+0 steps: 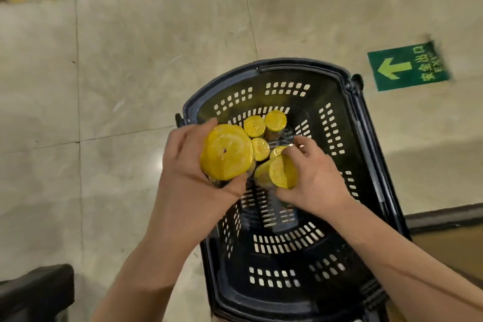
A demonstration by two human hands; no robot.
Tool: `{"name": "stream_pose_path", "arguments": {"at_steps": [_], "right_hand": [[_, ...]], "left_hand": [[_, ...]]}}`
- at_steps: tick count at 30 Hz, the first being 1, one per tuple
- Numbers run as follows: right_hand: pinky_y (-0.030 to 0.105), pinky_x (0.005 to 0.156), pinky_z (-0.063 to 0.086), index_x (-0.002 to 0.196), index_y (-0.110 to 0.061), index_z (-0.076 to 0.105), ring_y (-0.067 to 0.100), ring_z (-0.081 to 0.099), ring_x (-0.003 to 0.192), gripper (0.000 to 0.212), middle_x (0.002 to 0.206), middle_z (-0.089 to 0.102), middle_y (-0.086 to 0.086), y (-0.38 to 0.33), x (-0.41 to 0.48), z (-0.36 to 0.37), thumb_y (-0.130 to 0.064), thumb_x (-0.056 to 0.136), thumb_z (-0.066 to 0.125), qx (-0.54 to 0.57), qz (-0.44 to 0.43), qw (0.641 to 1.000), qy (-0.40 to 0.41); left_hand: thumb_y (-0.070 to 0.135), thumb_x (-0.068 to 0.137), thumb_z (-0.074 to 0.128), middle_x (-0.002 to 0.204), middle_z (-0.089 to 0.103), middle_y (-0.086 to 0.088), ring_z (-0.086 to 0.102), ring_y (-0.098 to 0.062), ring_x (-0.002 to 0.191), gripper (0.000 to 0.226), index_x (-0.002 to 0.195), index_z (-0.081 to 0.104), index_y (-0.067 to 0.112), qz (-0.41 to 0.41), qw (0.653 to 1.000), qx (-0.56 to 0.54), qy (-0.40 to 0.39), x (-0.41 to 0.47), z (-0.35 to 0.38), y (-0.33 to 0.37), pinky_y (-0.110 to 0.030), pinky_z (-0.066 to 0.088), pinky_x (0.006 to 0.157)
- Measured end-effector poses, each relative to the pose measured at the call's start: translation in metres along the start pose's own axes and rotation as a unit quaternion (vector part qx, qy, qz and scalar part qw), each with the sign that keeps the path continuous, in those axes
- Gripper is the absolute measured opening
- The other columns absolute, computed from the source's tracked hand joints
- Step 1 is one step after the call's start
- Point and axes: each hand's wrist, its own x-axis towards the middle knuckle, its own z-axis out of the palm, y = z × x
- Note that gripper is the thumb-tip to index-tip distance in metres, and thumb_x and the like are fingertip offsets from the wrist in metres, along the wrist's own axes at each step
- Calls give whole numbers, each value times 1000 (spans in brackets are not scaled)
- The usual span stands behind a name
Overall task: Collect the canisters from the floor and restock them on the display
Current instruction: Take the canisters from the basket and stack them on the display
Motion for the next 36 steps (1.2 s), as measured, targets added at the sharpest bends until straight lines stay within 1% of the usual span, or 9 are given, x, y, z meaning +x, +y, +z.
{"name": "stream_pose_path", "arguments": {"at_steps": [2, 7, 11, 14, 19, 22, 25, 30, 36], "right_hand": [[40, 97, 50, 133, -29, 50, 22, 55, 120, 79, 141, 45, -1, -12, -16, -40, -54, 64, 80, 79, 15, 997, 19], [24, 85, 44, 134, -34, 49, 6, 55, 106, 76, 120, 58, -14, -47, -52, -159, -43, 68, 86, 222, 45, 969, 100], [19, 88, 45, 132, -34, 52, 2, 56, 107, 75, 121, 59, -14, -82, -89, -272, -46, 67, 87, 274, 15, 946, 174], [28, 94, 50, 133, -38, 51, 2, 57, 110, 73, 123, 59, -15, -104, -126, -354, -40, 69, 86, 279, -1, 934, 224], [27, 95, 51, 138, -41, 45, 1, 58, 112, 76, 121, 58, -21, -134, -197, -472, -33, 75, 86, 318, -22, 897, 306], [34, 99, 53, 136, -41, 46, 6, 61, 111, 75, 121, 59, -19, -148, -242, -529, -34, 74, 89, 346, -38, 866, 359], [35, 96, 54, 133, -40, 50, 5, 63, 108, 72, 122, 63, -16, -159, -287, -575, -33, 74, 90, 388, -40, 830, 399], [19, 77, 53, 128, -34, 59, 1, 67, 97, 63, 110, 70, -13, -166, -353, -625, -36, 72, 89, 450, -55, 765, 457], [26, 76, 54, 122, -32, 64, 9, 70, 99, 61, 106, 74, -8, -159, -411, -651, -46, 67, 86, 457, -59, 728, 508]], "left_hand": [[35, 66, 86, 127, 40, 21, 47, 5, 123, 83, 140, 50, 36, 13, 1000, -23, 14, 0, -22, 29, -26, 50, 98], [36, 62, 83, 129, 44, 17, 47, 5, 123, 84, 140, 51, 34, 68, 996, -58, -6, 7, -87, 118, -30, 52, 99], [34, 69, 92, 131, 45, 19, 47, 7, 121, 81, 139, 51, 40, 111, 992, -58, -13, 7, -145, 202, -17, 49, 94], [34, 70, 89, 132, 46, 17, 46, 10, 119, 76, 136, 52, 42, 158, 986, -50, -10, 1, -190, 271, -16, 49, 94], [45, 66, 88, 134, 56, 16, 56, -2, 120, 73, 131, 55, 48, 201, 973, -109, -9, -21, -253, 379, -38, 53, 98], [50, 64, 85, 129, 61, 18, 61, -6, 117, 71, 129, 57, 47, 219, 962, -164, -16, -38, -277, 433, -40, 55, 96], [45, 64, 87, 127, 63, 15, 62, -6, 115, 70, 129, 59, 41, 240, 948, -206, -25, -55, -293, 481, -37, 57, 94], [37, 68, 90, 124, 64, 16, 64, -4, 111, 67, 128, 60, 38, 286, 925, -244, -51, -79, -302, 544, -29, 56, 90], [40, 67, 85, 118, 66, 19, 64, -1, 107, 63, 126, 62, 39, 335, 898, -271, -91, -100, -294, 601, -23, 55, 83]]}}
